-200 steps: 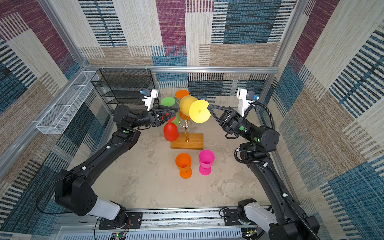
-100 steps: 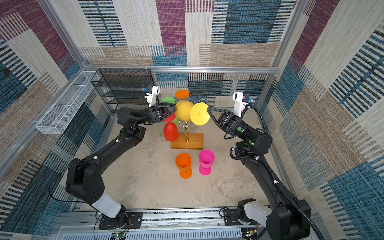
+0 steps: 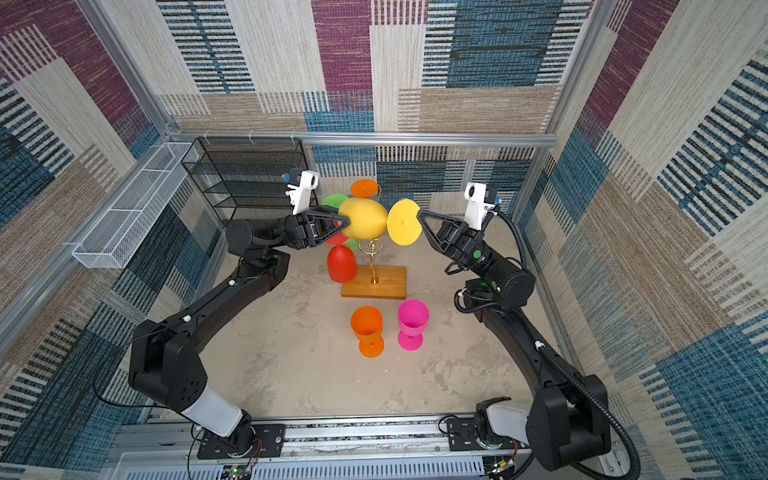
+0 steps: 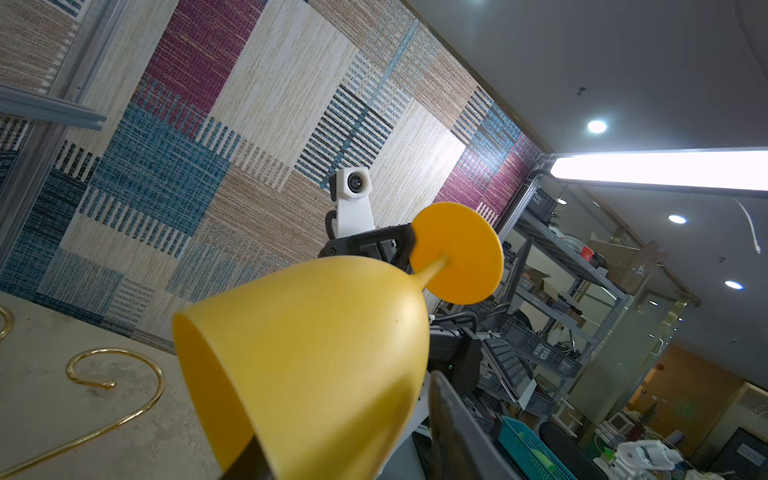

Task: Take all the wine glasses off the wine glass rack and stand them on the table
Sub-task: 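Close the left gripper on the yellow glass's bowl held by the right gripper, then open the right gripper and draw it back while the left carries the glass away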

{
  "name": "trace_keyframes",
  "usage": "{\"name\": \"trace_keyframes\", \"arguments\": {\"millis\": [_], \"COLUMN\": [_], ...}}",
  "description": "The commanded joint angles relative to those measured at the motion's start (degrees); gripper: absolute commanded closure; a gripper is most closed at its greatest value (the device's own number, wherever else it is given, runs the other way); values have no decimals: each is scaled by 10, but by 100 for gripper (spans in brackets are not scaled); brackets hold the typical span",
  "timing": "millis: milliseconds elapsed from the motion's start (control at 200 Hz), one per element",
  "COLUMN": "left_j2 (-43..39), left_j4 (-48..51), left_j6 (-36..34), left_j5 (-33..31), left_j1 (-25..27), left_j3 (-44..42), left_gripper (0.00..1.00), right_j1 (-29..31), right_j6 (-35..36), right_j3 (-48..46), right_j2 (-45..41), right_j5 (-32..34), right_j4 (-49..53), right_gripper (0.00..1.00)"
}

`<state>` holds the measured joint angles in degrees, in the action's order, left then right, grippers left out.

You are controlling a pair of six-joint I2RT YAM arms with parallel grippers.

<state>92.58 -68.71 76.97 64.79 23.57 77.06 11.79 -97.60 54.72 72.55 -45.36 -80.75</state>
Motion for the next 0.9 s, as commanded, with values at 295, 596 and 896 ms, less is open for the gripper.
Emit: {"name": "trace_keyframes", "arguments": {"millis": [295,596,896], "left_j2": [-19,-27,-69], "left_j4": [-29,-55,-41], "left_j6": [7,34,17], "left_j5": [13,8,3], "left_j1": [2,2,3], "left_j3": [-2,2,2], "left_gripper": [77,94,100], "right_j1": [-25,-39,-62], "right_j6": [-74,-46,117], "right_j3": [1,-9,-8], "right_j2": [33,24,-55], "right_j5": [5,-2,-3], "right_j4": [-116,-72,147], "right_gripper": [98,72,42]}}
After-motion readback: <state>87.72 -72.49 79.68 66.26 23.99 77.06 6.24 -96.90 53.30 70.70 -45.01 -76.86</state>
